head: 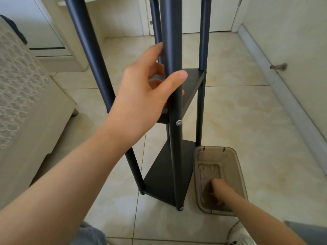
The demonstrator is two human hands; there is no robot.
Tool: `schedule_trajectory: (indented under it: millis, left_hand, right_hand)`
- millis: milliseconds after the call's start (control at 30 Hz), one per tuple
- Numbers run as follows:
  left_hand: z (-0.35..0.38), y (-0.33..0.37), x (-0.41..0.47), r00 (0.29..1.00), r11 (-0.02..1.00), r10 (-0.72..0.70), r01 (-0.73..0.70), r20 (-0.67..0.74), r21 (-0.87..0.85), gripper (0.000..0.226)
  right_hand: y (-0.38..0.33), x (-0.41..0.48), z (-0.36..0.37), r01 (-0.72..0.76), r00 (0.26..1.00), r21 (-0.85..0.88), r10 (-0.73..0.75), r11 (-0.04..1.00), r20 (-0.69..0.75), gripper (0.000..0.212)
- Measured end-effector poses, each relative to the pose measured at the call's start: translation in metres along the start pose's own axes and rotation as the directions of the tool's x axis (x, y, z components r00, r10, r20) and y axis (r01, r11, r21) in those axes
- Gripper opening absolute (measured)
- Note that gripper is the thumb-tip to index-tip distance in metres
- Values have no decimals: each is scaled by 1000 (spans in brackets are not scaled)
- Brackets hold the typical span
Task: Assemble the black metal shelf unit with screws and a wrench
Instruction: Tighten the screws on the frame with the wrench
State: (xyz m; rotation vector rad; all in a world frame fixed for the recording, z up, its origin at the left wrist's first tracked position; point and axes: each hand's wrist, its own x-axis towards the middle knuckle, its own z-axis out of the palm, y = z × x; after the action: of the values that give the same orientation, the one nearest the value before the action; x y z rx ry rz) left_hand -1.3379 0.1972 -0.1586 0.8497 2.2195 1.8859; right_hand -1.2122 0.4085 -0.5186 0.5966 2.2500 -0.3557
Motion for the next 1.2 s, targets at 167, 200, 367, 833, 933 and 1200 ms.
schedule_trajectory:
  millis: [167,200,367,833,933,1200]
  left_hand:
    - [3,1,1,1000,1000,17,-17,13,2,31]
    - [4,1,1,1000,1000,21,-21,20,7,31]
    - [7,1,1,999,1000,14,-15,40,6,30]
    - [2,-5,2,998,997,-24,28,55,-77,25]
    - [-1,-5,4,998,995,-49,53,43,-85,27]
    - [-13,-1,6,991,994,-90,95,97,-46,41]
  right_hand:
    - [3,-1,-3,35,997,-137,-45,990,-68,21]
    - [3,0,-3,44,996,-155,-56,987,-70,22]
    - [6,2,-1,79,995,-131,-87,988,-54,24]
    - [4,2,-53,124,988,-157,-108,980,105,22]
    - [-12,-16,-95,137,983,-142,-117,980,140,14]
    - [-53,-128,-206,360,930,-106,-366,927,-43,16]
